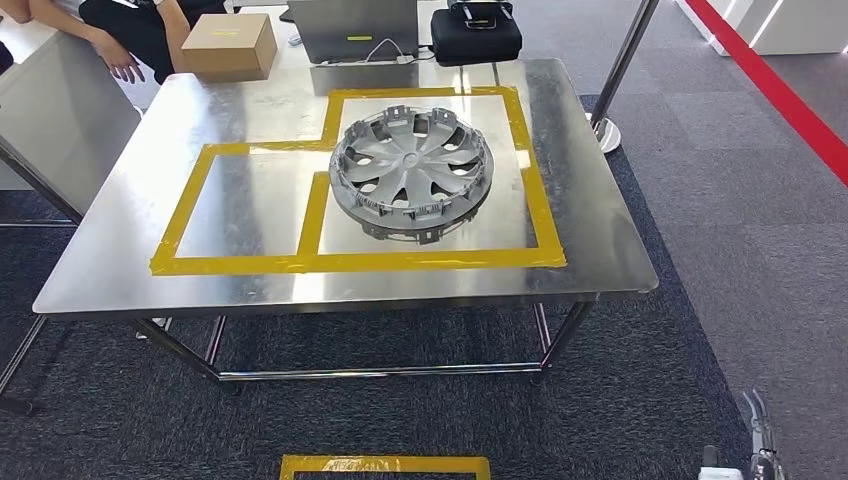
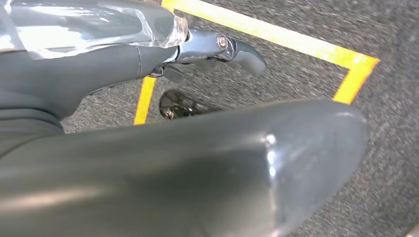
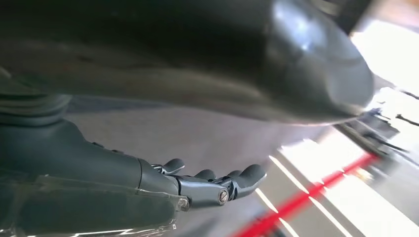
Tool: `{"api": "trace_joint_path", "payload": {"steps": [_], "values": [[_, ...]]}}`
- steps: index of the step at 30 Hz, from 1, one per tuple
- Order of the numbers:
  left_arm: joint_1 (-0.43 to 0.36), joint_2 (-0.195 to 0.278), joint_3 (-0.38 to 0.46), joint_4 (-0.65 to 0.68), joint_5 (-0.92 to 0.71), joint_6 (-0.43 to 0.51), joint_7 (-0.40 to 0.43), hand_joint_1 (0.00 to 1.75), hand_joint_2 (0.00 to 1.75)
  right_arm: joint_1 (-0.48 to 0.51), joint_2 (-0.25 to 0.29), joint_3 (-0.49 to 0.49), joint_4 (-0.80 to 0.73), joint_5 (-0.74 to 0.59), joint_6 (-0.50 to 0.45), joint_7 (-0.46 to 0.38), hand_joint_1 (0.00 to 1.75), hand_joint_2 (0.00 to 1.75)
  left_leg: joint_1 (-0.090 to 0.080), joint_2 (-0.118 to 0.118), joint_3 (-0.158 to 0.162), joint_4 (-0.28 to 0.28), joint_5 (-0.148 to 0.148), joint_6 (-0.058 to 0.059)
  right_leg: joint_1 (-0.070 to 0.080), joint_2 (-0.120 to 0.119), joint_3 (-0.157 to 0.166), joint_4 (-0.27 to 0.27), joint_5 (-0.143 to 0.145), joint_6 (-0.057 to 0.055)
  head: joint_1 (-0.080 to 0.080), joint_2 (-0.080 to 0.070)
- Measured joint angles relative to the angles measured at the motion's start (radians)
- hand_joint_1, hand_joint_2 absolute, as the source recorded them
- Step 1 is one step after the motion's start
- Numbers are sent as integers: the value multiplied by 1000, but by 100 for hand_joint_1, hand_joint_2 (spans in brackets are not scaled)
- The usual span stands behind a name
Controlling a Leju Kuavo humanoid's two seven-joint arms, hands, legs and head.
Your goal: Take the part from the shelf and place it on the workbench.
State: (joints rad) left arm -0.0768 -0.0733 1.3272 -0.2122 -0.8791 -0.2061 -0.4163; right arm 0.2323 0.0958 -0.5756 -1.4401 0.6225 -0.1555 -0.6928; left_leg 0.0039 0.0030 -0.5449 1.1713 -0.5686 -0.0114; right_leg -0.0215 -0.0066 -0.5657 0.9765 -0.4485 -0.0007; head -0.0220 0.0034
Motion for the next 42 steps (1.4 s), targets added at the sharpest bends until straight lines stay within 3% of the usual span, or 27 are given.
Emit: {"api": "trace_joint_path", "payload": {"steps": [2, 4, 6, 7, 9, 10, 11, 12, 13, 14, 16, 18, 19, 21, 22, 24, 26, 27, 29, 31, 33, 34, 36, 37, 39, 41, 42], "values": [[-4, -1, 0, 0, 0, 1, -1, 0, 0, -51, -12, -38, 194, 58, -2, 0, 0, 0, -1, -6, 109, -155, 13, 6, 4, 0, -14, 4, 18, 11, 0, 0], [-9, -1, -1, 0, -2, 2, -3, 0, 0, -103, -38, -72, 413, 125, -2, 11, 0, 0, -5, -12, 153, -238, -4, 15, 7, -2, -25, 5, 38, 23, 1, 0], [-8, -2, -2, 0, -8, 3, -6, 0, 0, -138, -61, -95, 615, 182, -1, 45, 0, 0, -5, -10, 136, -243, 3, 32, 4, -3, -38, 6, 47, 36, 1, 0], [-7, -3, -3, 0, -11, 2, -8, 0, 0, -150, -69, -101, 700, 204, 0, 72, 0, 0, -4, -7, 124, -243, 14, 43, 2, -2, -47, 20, 26, 41, 4, 0], [-5, -4, -4, 0, -16, 1, -16, 0, 0, -169, -78, -106, 849, 247, 13, 143, 0, 0, -4, 0, 97, -243, 39, 59, 1, 0, -78, 109, -70, 47, 9, 0], [-3, -4, -4, 0, -19, 0, -20, 0, 0, -177, -80, -106, 910, 264, 27, 183, 0, 0, -6, 2, 83, -242, 51, 62, 1, 0, -95, 178, -123, 50, 12, 0], [-1, -4, -4, 0, -21, -1, -23, 0, 0, -185, -79, -106, 962, 278, 45, 222, 0, 0, -8, 5, 68, -241, 62, 63, 1, 1, -106, 245, -158, 51, 12, 0], [0, -4, -4, 0, -22, -2, -25, 0, 0, -191, -77, -105, 1005, 288, 64, 260, 0, 0, -10, 7, 52, -238, 73, 63, 1, 1, -107, 293, -167, 52, 12, 0], [2, -4, -5, 0, -22, -2, -26, 0, 0, -197, -75, -104, 1040, 295, 82, 296, 0, 0, -12, 9, 36, -233, 83, 62, 1, 1, -93, 310, -153, 50, 12, 0], [3, -5, -5, 0, -23, -2, -26, 0, 0, -202, -73, -103, 1071, 301, 99, 333, 0, 0, -12, 11, 20, -227, 91, 61, 2, 1, -59, 288, -125, 47, 12, 0], [4, -5, -5, 0, -26, -2, -26, 0, 0, -215, -72, -101, 1116, 317, 130, 404, 0, 0, -14, 12, -9, -208, 104, 55, 3, 1, 55, 149, -89, 39, 12, 0], [4, -5, -6, 0, -30, 0, -26, 0, 0, -232, -72, -94, 1148, 334, 157, 457, 0, 0, -16, 14, -27, -193, 116, 45, 7, 2, 144, 12, -102, 29, 12, 0], [4, -5, -6, 0, -32, 2, -25, 0, 0, -238, -72, -90, 1160, 341, 169, 479, 0, 0, -16, 15, -32, -189, 124, 39, 10, 3, 158, -18, -111, 24, 12, 0], [6, -5, -7, 0, -39, 9, -20, 0, 0, -245, -72, -85, 1182, 352, 194, 520, 0, 0, -12, 15, -41, -186, 135, 25, 13, 0, 145, -24, -101, 8, 12, 0], [6, -5, -8, 0, -43, 12, -16, 0, 0, -247, -72, -83, 1189, 355, 203, 536, 0, 0, -10, 12, -49, -176, 120, 18, 13, -2, 135, -23, -90, -1, 11, 0], [7, -4, -11, 0, -51, 16, -9, 0, 0, -252, -72, -80, 1200, 358, 215, 556, 0, 0, -5, 4, -76, -105, 37, 4, 9, -8, 108, -25, -65, -14, 7, 0], [6, -4, -17, 0, -58, 14, -5, 0, 0, -256, -71, -78, 1206, 359, 219, 562, 0, 0, -2, 1, -108, 22, -57, -5, 9, -9, 73, -23, -38, -17, 4, 0], [6, -4, -20, 0, -61, 13, -4, 0, 0, -258, -70, -77, 1209, 360, 220, 563, 0, 0, 0, 1, -113, 75, -72, -8, 9, -9, 55, -21, -25, -15, 4, 0], [6, -2, -27, 0, -70, 12, -2, 0, 0, -262, -68, -75, 1214, 366, 221, 559, 0, 0, 3, 1, -80, 91, -32, -10, 8, -10, 18, -13, -1, -10, 4, 0], [2, 0, -35, 0, -77, 10, 2, 0, 0, -268, -65, -70, 1217, 372, 223, 550, 0, 0, 6, 0, 24, -26, 15, -9, 8, -10, -14, -1, 19, -1, 3, 0], [-7, 4, -43, 0, -84, 7, 7, 0, 0, -277, -63, -65, 1219, 377, 227, 540, 0, 0, 5, -4, 132, -179, 1, -2, 10, -10, -34, 10, 38, 10, 2, 0], [-11, 6, -46, 0, -88, 7, 8, 0, 0, -281, -62, -63, 1220, 379, 228, 537, 0, 0, 3, -5, 157, -222, -12, 4, 11, -11, -40, 12, 49, 16, 2, 0], [-13, 9, -51, 0, -94, 5, 14, 0, 0, -287, -60, -61, 1222, 385, 230, 533, 0, 0, 0, -3, 148, -239, -10, 22, 8, -11, -48, 10, 67, 29, 3, 0], [-12, 10, -54, 0, -97, 4, 16, 0, 0, -287, -59, -60, 1224, 387, 230, 532, 0, 0, -1, 0, 137, -237, 0, 33, 5, -10, -54, 16, 57, 34, 3, 0], [-12, 12, -61, 0, -103, 3, 21, 0, 0, -286, -55, -60, 1227, 390, 230, 530, 0, 0, 0, 5, 111, -238, 26, 51, 3, -6, -78, 81, -22, 43, 8, 0], [-11, 14, -66, 0, -108, 3, 22, 0, 0, -285, -49, -60, 1230, 390, 230, 529, 0, 0, -5, 8, 80, -236, 51, 59, 3, -4, -108, 214, -126, 48, 13, 0], [-11, 14, -69, 0, -110, 3, 22, 0, 0, -285, -47, -60, 1231, 390, 230, 529, 0, 0, -8, 9, 63, -233, 63, 60, 4, -4, -114, 274, -149, 48, 14, 0]]}}
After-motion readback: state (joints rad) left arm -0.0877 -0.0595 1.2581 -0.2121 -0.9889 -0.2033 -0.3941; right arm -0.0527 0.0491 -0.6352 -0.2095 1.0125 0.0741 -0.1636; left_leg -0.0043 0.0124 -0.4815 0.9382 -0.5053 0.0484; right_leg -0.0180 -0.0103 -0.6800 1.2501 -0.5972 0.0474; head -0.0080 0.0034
